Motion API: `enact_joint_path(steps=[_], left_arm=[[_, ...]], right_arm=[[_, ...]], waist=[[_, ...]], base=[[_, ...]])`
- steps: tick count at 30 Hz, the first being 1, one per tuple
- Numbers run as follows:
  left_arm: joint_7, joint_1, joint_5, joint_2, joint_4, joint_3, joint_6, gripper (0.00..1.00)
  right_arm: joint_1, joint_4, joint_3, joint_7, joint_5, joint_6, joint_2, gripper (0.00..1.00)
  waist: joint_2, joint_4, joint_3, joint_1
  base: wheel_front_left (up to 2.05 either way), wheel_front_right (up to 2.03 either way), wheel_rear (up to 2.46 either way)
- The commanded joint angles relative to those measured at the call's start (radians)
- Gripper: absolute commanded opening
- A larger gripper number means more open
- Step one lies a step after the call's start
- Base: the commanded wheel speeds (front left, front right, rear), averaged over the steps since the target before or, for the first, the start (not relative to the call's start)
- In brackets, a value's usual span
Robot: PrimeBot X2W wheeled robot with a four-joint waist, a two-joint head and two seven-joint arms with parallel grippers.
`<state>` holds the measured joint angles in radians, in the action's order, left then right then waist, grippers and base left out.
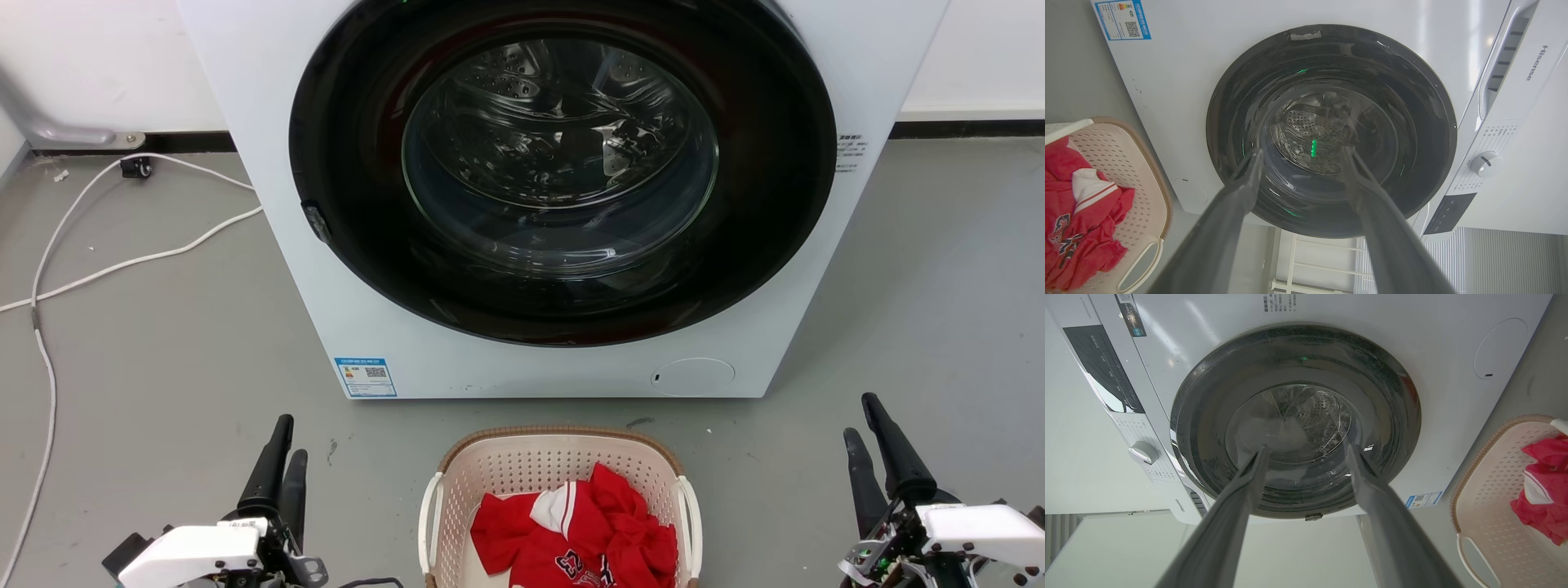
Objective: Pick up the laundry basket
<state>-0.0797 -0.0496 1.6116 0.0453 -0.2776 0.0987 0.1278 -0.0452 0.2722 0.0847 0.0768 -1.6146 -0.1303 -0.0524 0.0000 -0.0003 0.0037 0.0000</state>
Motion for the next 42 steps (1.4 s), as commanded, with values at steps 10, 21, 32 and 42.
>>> enact_joint_path(steps=[10, 21, 32, 42], left_arm=[[0.073, 0.004, -0.105, 0.004, 0.033, 0.05, 0.001, 1.0], [0.116, 0.005, -0.312, 0.004, 0.108, 0.107, -0.022, 1.0], [0.162, 0.044, -0.588, 0.005, 0.269, 0.031, -0.054, 1.0], [0.19, 0.063, -0.82, 0.005, 0.33, -0.046, -0.053, 1.0]], right_arm=[[0.003, -0.048, 0.011, -0.073, 0.157, 0.0, -0.002, 1.0], [0.0, -0.148, 0.024, -0.116, 0.557, 0.0, -0.001, 1.0], [0.013, -0.272, -0.023, -0.161, 0.935, 0.0, -0.001, 1.0], [0.025, -0.311, -0.036, -0.188, 1.099, 0.0, 0.0, 1.0]], waist=[[0.0, 0.0, 0.001, 0.0], [0.0, 0.0, 0.003, 0.0], [0.0, -0.001, 0.01, 0.0], [0.0, -0.003, 0.016, 0.0]], base=[[0.0, 0.0, 0.0], [0.0, 0.0, 0.0], [0.0, 0.0, 0.0], [0.0, 0.0, 0.0]])
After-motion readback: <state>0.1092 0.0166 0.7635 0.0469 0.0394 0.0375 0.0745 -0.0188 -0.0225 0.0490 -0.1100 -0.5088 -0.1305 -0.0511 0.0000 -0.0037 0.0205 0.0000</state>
